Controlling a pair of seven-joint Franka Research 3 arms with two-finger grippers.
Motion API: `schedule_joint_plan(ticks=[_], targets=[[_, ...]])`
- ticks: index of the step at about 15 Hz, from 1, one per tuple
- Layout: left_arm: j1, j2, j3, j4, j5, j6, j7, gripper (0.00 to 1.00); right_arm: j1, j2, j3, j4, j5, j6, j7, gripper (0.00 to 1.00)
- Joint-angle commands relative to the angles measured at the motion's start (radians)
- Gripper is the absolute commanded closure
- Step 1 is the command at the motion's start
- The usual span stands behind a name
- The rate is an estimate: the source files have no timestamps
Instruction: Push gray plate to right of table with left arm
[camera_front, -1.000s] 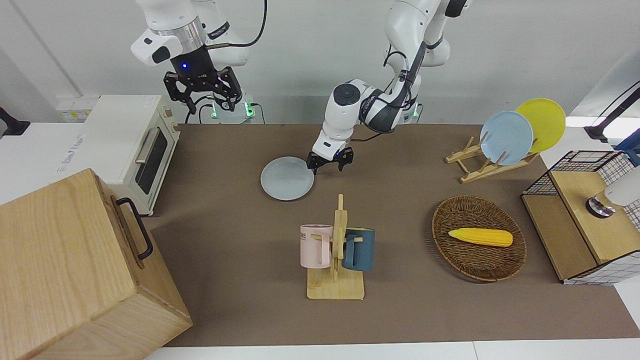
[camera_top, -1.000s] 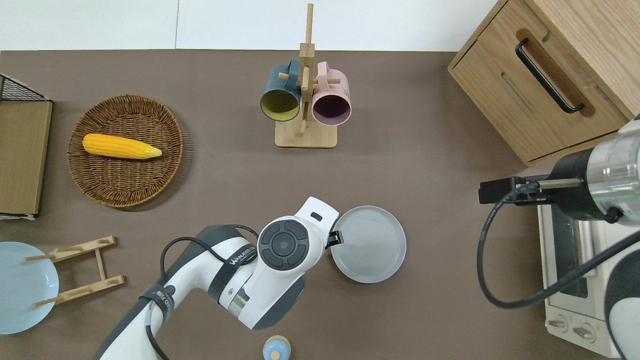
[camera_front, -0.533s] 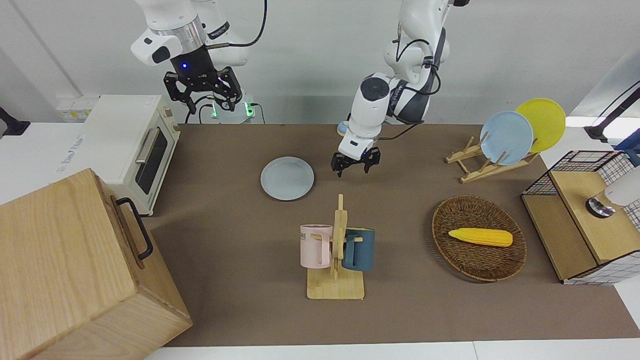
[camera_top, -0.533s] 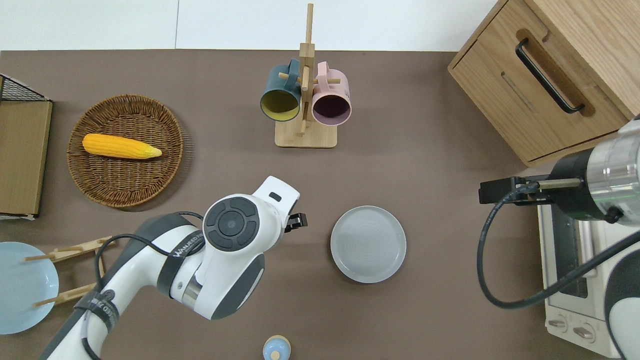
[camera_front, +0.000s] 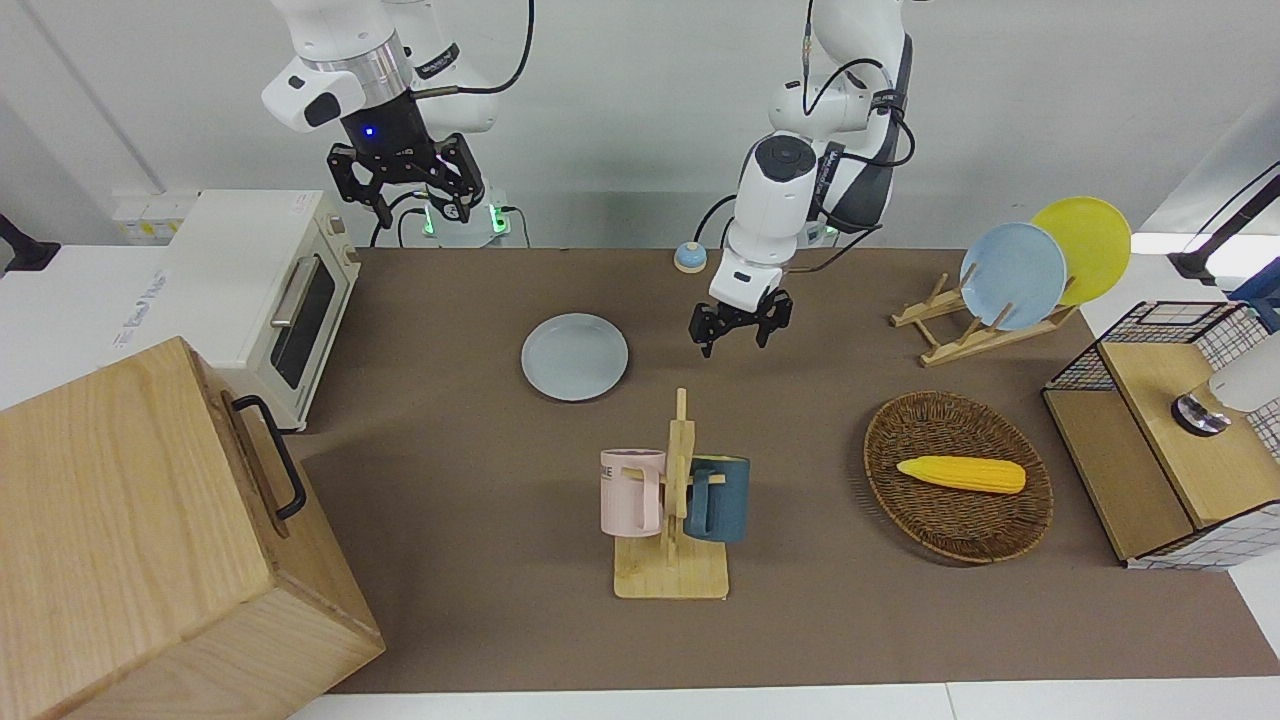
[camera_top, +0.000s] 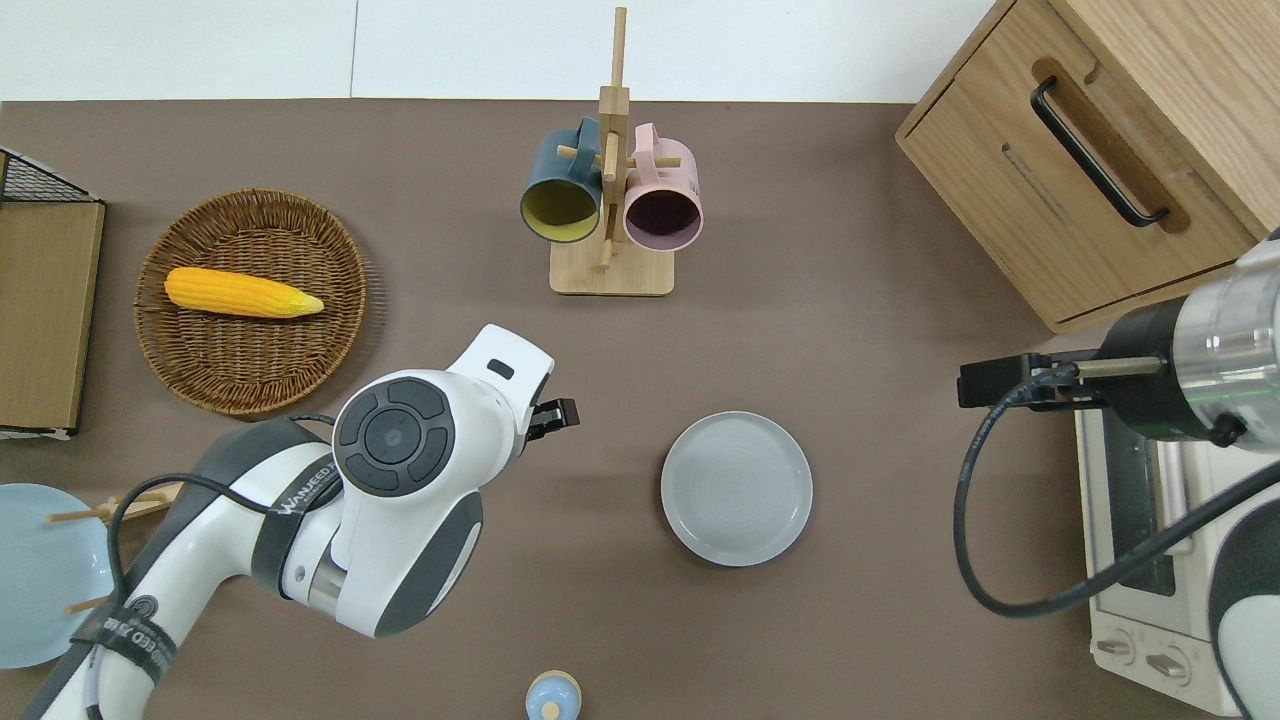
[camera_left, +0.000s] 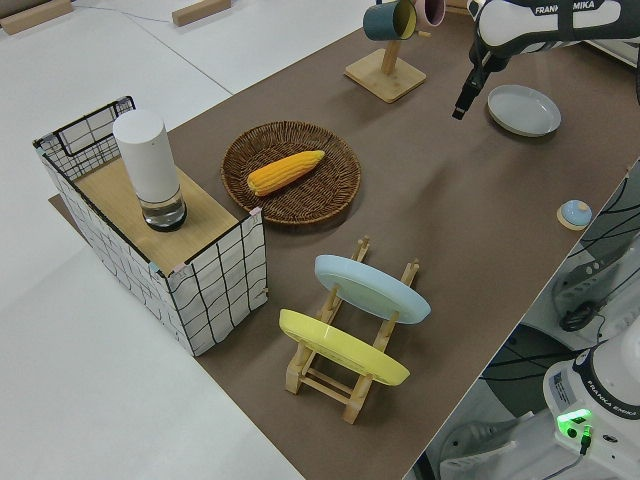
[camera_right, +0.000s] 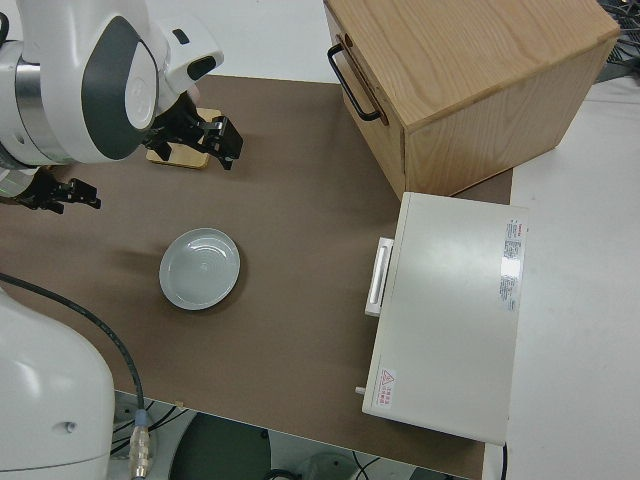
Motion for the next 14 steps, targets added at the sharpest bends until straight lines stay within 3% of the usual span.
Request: schedule_joint_plan(ticks=[1, 3, 6, 10, 14], targets=[[0.043, -0.010, -0.006, 0.032, 0.015, -0.022, 0.008, 0.01, -0.006, 0.006, 0.004, 0.014, 0.016, -0.005, 0.002, 0.005], [0.051, -0.010, -0.005, 0.063, 0.023, -0.062, 0.029, 0.01, -0.006, 0.006, 0.004, 0.014, 0.016, -0.005, 0.002, 0.005], [0.043, -0.010, 0.078, 0.103, 0.014, -0.131, 0.138, 0.01, -0.006, 0.006, 0.004, 0.014, 0.016, -0.005, 0.002, 0.005], [0.043, -0.009, 0.122, 0.150, 0.012, -0.184, 0.191, 0.01, -0.006, 0.006, 0.004, 0.014, 0.016, -0.005, 0.002, 0.005], [0.017, -0.013, 0.233, 0.187, 0.009, -0.263, 0.291, 0.01, -0.006, 0.006, 0.004, 0.014, 0.016, -0.005, 0.002, 0.005]])
